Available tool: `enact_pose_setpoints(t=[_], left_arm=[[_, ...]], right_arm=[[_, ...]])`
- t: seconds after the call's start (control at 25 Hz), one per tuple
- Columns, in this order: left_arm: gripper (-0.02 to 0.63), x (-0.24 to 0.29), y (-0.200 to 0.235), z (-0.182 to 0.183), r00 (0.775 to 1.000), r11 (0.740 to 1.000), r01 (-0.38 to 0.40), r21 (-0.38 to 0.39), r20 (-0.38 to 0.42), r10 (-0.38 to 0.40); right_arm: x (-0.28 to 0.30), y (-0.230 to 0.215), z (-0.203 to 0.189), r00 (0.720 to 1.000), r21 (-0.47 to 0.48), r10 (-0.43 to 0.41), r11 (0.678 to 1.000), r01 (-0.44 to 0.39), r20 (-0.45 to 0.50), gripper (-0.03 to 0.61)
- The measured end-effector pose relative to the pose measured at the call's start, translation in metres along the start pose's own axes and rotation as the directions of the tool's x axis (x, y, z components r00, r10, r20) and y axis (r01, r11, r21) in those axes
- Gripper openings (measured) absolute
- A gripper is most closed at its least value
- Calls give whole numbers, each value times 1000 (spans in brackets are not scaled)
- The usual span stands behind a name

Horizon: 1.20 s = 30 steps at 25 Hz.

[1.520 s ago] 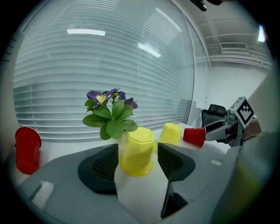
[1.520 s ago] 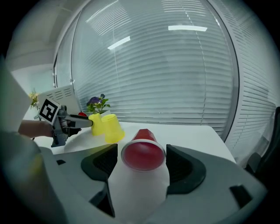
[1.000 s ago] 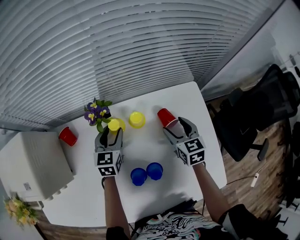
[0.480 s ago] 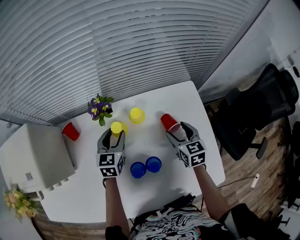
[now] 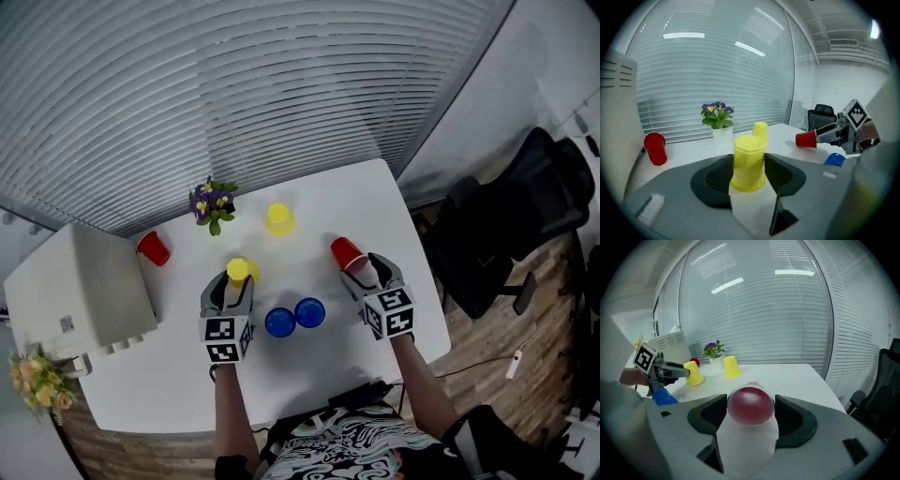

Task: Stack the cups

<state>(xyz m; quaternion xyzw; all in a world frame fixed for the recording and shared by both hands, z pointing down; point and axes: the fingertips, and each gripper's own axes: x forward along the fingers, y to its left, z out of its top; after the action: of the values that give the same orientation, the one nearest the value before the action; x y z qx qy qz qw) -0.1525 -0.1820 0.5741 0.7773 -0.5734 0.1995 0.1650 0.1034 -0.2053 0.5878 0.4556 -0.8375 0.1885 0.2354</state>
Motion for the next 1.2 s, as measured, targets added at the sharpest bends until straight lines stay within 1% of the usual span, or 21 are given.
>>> enact_pose_setpoints(t=[0.32, 0.52, 0.96, 1.2], left_arm=[[208, -37, -17, -32, 999, 1000, 15, -6, -32, -15], [207, -54, -29, -51, 998, 999, 26, 38, -65, -24], [207, -92, -42, -76, 998, 999, 36, 26, -56, -35], [207, -99, -50, -86, 998, 998, 49, 26, -48, -48]], right_arm=[[-23, 8, -16, 1000, 5, -12, 1000, 12, -10, 322], [-37, 14, -27, 1000, 7, -20, 1000, 20, -20, 322], [-63, 31, -50, 999, 18, -25, 1000, 26, -37, 322], [-71, 36, -58, 999, 11, -19, 1000, 20, -49, 324]])
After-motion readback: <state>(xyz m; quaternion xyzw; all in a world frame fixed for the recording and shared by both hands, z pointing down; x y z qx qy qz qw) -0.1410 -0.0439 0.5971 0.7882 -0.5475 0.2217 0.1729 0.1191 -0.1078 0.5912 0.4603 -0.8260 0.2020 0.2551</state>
